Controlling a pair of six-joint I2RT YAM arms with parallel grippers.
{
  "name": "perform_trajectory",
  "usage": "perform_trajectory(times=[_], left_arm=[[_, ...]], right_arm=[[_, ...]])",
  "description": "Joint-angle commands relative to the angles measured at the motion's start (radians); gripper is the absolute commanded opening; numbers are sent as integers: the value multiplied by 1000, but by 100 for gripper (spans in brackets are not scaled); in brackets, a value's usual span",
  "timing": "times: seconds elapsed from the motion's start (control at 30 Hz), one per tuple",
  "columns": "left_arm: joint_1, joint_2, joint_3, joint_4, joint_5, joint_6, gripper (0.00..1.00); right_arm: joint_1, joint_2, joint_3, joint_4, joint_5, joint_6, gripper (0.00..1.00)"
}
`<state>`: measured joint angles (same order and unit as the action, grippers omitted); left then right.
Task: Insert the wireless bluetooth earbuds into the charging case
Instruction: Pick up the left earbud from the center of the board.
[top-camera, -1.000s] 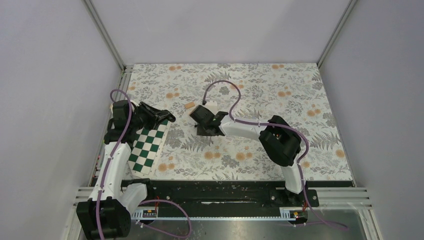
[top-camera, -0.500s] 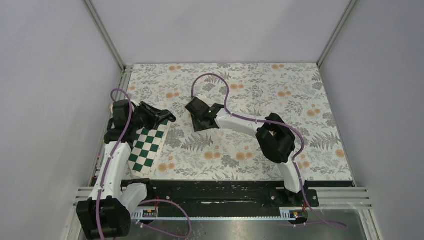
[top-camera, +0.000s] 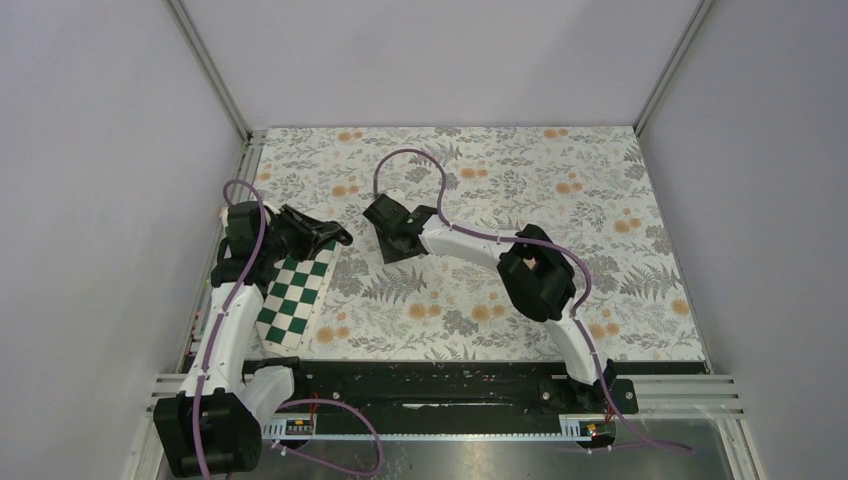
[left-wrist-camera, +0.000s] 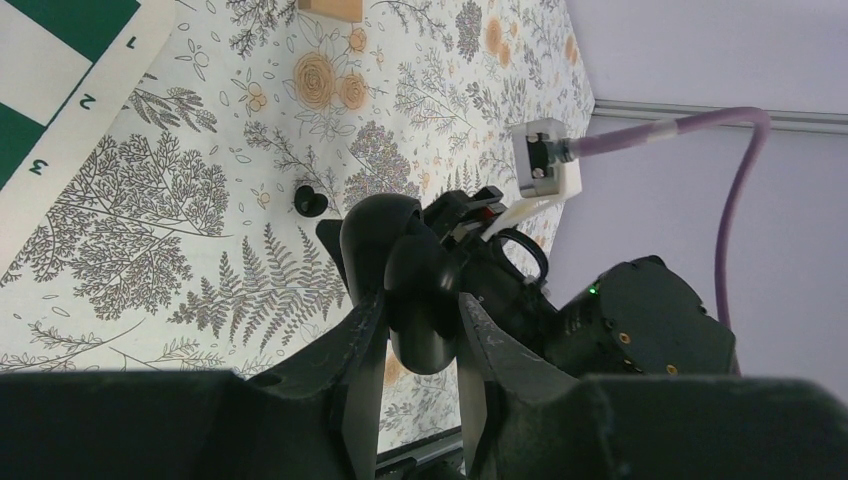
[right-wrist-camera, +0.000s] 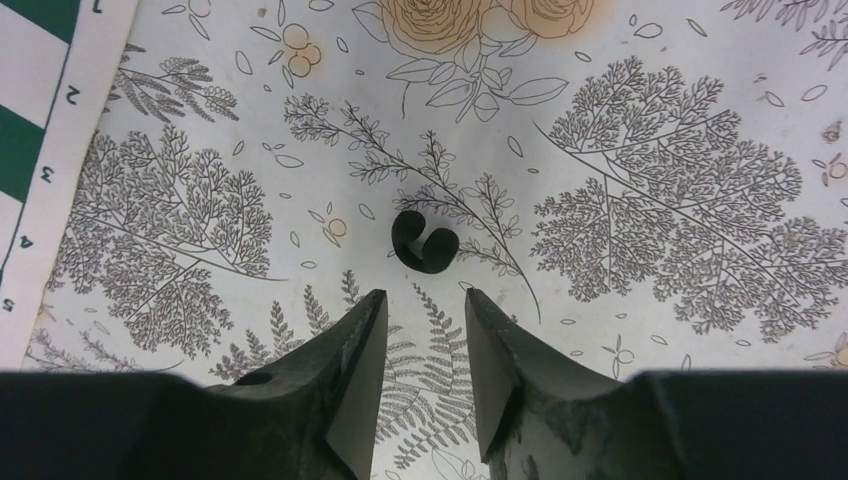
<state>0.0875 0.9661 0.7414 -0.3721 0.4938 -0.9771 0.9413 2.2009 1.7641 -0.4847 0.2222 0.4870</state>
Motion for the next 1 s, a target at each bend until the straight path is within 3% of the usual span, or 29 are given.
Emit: perform_trajectory(times=[0.0, 0.37, 0.83, 0.97], left_arm=[[8, -2, 14, 43, 6, 0, 0], [8, -5, 8, 45, 12, 0, 0], [9, -10, -3, 50, 20, 3, 0], [9, -12, -4, 51, 20, 2, 0]], right_arm=[[-4, 33, 75, -23, 36, 22, 44], [-16, 80, 84, -25, 31, 65, 42], [-41, 87, 53, 29, -17, 105, 29], [-42, 89, 44, 32, -35, 112, 33]])
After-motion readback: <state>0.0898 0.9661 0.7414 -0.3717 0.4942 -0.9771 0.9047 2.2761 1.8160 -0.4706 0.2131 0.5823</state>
